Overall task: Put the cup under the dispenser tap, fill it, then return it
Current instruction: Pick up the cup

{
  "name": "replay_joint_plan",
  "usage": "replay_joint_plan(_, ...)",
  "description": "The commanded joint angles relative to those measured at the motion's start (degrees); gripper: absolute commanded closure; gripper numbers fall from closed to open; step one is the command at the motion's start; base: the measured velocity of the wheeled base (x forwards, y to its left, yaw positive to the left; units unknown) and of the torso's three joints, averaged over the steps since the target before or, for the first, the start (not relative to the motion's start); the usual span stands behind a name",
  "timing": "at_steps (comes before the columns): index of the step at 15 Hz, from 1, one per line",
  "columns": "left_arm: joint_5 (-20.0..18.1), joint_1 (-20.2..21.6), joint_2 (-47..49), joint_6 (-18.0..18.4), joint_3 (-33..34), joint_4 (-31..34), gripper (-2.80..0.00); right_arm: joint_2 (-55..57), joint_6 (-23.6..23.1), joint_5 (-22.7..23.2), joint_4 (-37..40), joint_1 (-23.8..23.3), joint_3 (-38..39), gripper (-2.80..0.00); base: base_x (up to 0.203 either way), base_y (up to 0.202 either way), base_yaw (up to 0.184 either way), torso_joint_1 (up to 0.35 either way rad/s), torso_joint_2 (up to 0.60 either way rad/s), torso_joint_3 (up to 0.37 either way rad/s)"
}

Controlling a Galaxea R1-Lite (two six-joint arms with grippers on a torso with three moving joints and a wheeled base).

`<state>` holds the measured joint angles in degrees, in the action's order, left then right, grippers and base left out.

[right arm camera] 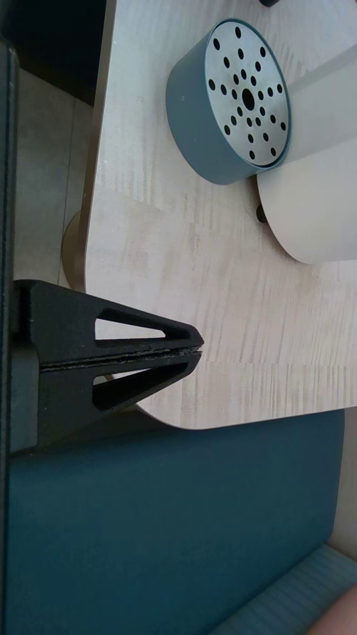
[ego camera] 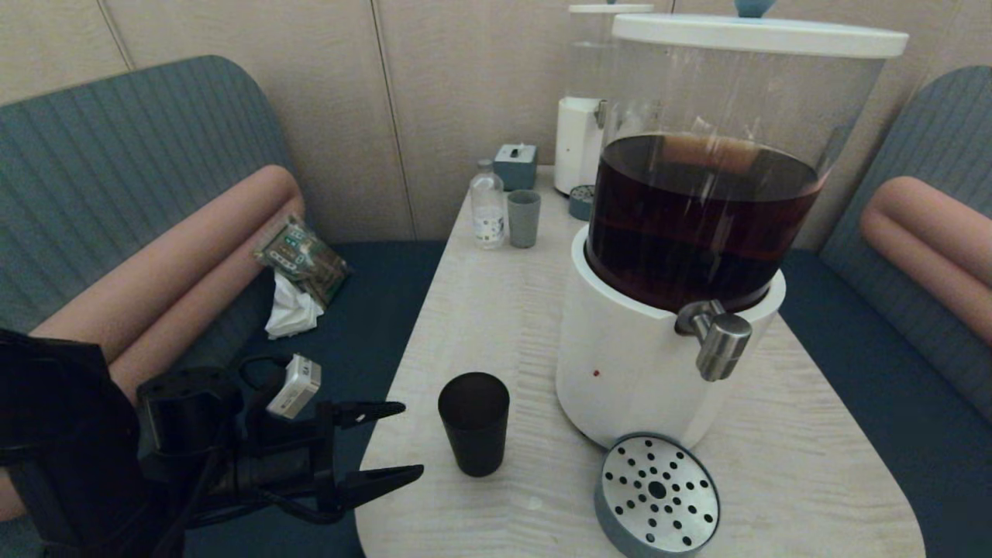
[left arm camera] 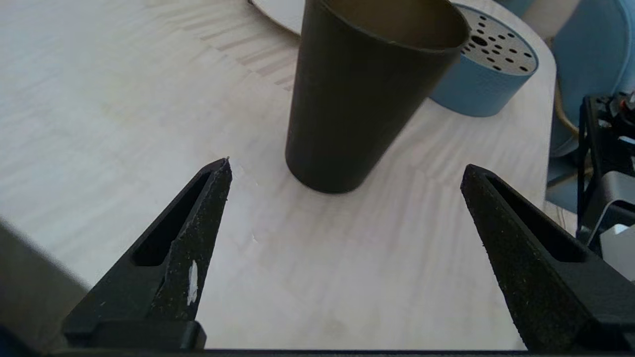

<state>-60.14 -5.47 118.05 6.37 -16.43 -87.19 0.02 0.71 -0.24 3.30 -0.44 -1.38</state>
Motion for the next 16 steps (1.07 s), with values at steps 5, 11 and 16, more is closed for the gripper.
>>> replay_joint_plan(5, -1.4, -4.4, 5.4, 0.0, -5.5, -0.5, -2.8, -0.1, 0.0, 0.0, 0.0, 0.0, 0.0, 0.0, 0.0, 0.0, 0.0, 0.0, 0.0, 0.0)
replay_joint_plan(11, -1.3, -5.9, 7.5, -0.7, -10.3, -0.5, -2.8, -0.1, 0.0, 0.0, 0.0, 0.0, 0.0, 0.0, 0.0, 0.0, 0.0, 0.0, 0.0, 0.0)
replay_joint_plan(16, -1.0, -6.8, 8.7, -0.7, -13.6, -0.5, -2.8, -0.1, 0.0, 0.0, 0.0, 0.0, 0.0, 0.0, 0.0, 0.0, 0.0, 0.0, 0.0, 0.0)
